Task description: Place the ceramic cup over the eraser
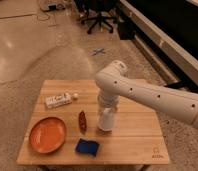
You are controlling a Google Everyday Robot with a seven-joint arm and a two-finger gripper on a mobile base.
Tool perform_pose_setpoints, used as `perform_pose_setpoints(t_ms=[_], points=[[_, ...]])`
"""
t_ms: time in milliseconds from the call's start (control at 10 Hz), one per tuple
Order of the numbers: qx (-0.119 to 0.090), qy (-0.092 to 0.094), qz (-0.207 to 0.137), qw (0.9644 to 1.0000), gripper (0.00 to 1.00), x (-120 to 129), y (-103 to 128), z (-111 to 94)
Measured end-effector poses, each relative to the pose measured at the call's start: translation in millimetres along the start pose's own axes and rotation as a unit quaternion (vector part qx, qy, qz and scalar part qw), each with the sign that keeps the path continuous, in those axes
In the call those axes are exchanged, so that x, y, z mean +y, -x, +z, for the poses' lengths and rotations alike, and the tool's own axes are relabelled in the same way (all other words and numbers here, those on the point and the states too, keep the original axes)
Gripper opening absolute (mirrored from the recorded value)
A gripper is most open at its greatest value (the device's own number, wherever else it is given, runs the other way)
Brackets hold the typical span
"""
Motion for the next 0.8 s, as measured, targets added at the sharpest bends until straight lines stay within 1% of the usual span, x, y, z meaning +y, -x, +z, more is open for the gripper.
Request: perform_pose_setpoints(t_ms=[100,200,300,800], points=[[0.0,0.001,0.001,1.0,0.78,-1.0,-1.2,3.2],[0.0,0.001,0.003,1.0,0.79,-1.2,-2.3,5.4],[0.001,0.001,0.008,1.0,0.79,0.0,-5.2,7.6],[0.001,0.002,0.01,0.9999,0.79,1.9,-5.2,8.3]])
